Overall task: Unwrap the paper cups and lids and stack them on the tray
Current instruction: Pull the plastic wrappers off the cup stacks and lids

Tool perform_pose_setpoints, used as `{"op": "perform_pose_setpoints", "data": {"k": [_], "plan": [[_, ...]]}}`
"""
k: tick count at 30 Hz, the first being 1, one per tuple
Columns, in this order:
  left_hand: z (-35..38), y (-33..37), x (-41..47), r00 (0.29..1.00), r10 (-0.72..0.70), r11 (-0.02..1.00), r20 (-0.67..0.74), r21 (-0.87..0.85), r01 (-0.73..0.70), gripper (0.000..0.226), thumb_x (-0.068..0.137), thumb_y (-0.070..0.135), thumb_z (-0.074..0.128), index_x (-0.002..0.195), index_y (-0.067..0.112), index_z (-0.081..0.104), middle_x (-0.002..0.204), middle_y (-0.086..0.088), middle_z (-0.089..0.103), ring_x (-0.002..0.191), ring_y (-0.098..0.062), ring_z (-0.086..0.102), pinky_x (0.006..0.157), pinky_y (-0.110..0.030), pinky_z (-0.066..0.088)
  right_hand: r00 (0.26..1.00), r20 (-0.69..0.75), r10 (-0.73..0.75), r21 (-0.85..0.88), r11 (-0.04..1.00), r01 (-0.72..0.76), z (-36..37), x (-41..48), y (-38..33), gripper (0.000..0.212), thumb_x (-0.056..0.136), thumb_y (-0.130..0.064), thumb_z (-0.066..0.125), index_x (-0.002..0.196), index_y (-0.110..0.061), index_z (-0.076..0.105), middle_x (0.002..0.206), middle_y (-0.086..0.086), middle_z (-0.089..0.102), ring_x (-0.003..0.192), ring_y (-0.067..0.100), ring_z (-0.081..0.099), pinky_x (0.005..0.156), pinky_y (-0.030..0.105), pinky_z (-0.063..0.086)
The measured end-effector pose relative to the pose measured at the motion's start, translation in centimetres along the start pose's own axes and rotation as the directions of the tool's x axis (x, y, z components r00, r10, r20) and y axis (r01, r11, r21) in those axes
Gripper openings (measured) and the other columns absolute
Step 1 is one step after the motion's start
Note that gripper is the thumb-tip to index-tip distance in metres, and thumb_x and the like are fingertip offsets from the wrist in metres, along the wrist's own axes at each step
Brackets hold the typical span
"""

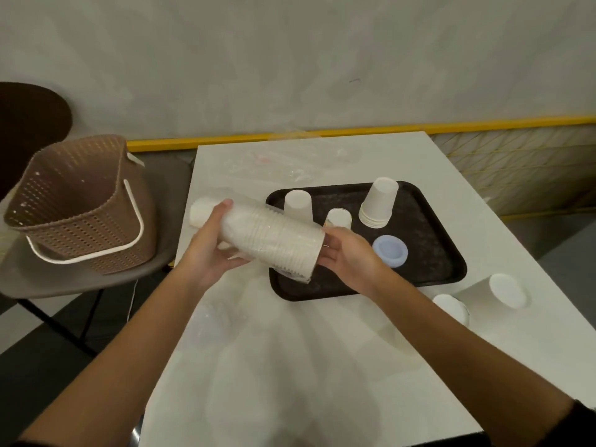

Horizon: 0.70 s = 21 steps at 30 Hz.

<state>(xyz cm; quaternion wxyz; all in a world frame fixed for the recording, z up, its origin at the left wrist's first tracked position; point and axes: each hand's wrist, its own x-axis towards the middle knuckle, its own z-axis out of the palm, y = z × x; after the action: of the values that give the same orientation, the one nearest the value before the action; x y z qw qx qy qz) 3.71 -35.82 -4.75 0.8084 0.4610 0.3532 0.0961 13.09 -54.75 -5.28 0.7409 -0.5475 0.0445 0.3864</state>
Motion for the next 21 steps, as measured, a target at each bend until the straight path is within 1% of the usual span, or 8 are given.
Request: {"op": "perform_pose_setpoints", "data": {"k": [4,7,10,11,13,16,18,21], "plan": [[3.7,-1.6,-0.1,0.987,-0.116,0.946,0.115,-0.288,0.145,0.064,0.076,0.067,0.055,0.122,0.023,0.05,0.117,-0.009,0.062,0.107,-0.029,0.061,0.079,-0.049,0.054,0.999,0.002,-0.038,0.102,0.994,0.038,-1.3,-1.6,-1.0,0.029,0.094,-0.013,0.05,0.122,-0.006,0.048,0.112,0.013,0.061,0.094,0.023,0.063,0.076,0.03,0.054],[5.7,-2.5,0.0,0.979,-0.111,0.889,0.171,-0.424,0.175,0.074,0.072,0.076,0.047,0.123,0.023,0.05,0.117,-0.013,0.063,0.108,-0.033,0.061,0.085,-0.054,0.051,0.983,-0.048,-0.177,0.006,0.984,0.178,-1.6,-2.9,-1.1,0.021,0.092,-0.006,0.051,0.112,-0.009,0.046,0.097,0.005,0.06,0.085,0.015,0.062,0.073,0.025,0.054],[7.5,-3.1,0.0,0.964,-0.129,0.886,0.232,-0.41,0.218,0.071,0.073,0.074,0.049,0.122,0.022,0.051,0.117,-0.013,0.062,0.108,-0.034,0.06,0.082,-0.059,0.05,0.938,-0.073,-0.339,-0.191,0.928,0.321,-2.0,-3.6,-1.1,0.021,0.088,0.0,0.055,0.098,-0.014,0.043,0.096,-0.001,0.062,0.089,0.008,0.059,0.081,0.022,0.05],[8.1,-3.2,-0.1,0.953,-0.146,0.897,0.265,-0.371,0.241,0.07,0.074,0.071,0.052,0.124,0.022,0.05,0.12,-0.014,0.062,0.109,-0.034,0.06,0.081,-0.059,0.05,0.926,-0.038,-0.376,-0.328,0.88,0.344,-2.1,-3.9,-1.0,0.022,0.087,-0.001,0.056,0.1,-0.015,0.045,0.104,0.0,0.063,0.096,0.009,0.059,0.085,0.024,0.049],[9.2,-3.5,-0.1,0.947,-0.173,0.923,0.271,-0.291,0.252,0.065,0.076,0.062,0.059,0.126,0.022,0.051,0.122,-0.013,0.062,0.108,-0.033,0.062,0.079,-0.056,0.053,0.91,0.086,-0.406,-0.603,0.706,0.372,-2.4,-4.3,-1.0,0.035,0.088,-0.005,0.057,0.121,-0.01,0.048,0.126,0.006,0.057,0.116,0.016,0.054,0.098,0.028,0.045],[10.3,-3.9,-0.4,0.966,-0.201,0.948,0.161,-0.217,0.234,0.049,0.077,0.047,0.065,0.118,0.022,0.056,0.112,-0.01,0.066,0.098,-0.029,0.065,0.062,-0.046,0.057,0.935,0.169,-0.313,-0.815,0.489,0.311,-2.6,-4.4,-1.4,0.05,0.091,-0.009,0.054,0.138,-0.006,0.038,0.137,0.009,0.047,0.129,0.022,0.043,0.101,0.023,0.036],[10.7,-4.2,-0.7,0.969,-0.214,0.955,0.122,-0.183,0.234,0.036,0.079,0.043,0.065,0.106,0.02,0.059,0.097,-0.009,0.069,0.089,-0.026,0.066,0.055,-0.041,0.056,0.97,0.129,-0.205,-0.879,0.43,0.208,-2.5,-4.4,-1.9,0.043,0.092,-0.008,0.05,0.133,0.003,0.043,0.131,0.017,0.051,0.123,0.03,0.048,0.097,0.03,0.04],[10.9,-4.7,-1.1,0.96,-0.242,0.95,0.144,-0.166,0.264,0.031,0.079,0.042,0.065,0.098,0.017,0.062,0.079,-0.008,0.073,0.082,-0.025,0.068,0.056,-0.04,0.057,0.982,0.108,-0.158,-0.928,0.337,0.156,-2.3,-4.6,-2.5,0.027,0.089,-0.001,0.046,0.108,0.014,0.056,0.112,0.03,0.058,0.107,0.041,0.053,0.086,0.037,0.043]]}}
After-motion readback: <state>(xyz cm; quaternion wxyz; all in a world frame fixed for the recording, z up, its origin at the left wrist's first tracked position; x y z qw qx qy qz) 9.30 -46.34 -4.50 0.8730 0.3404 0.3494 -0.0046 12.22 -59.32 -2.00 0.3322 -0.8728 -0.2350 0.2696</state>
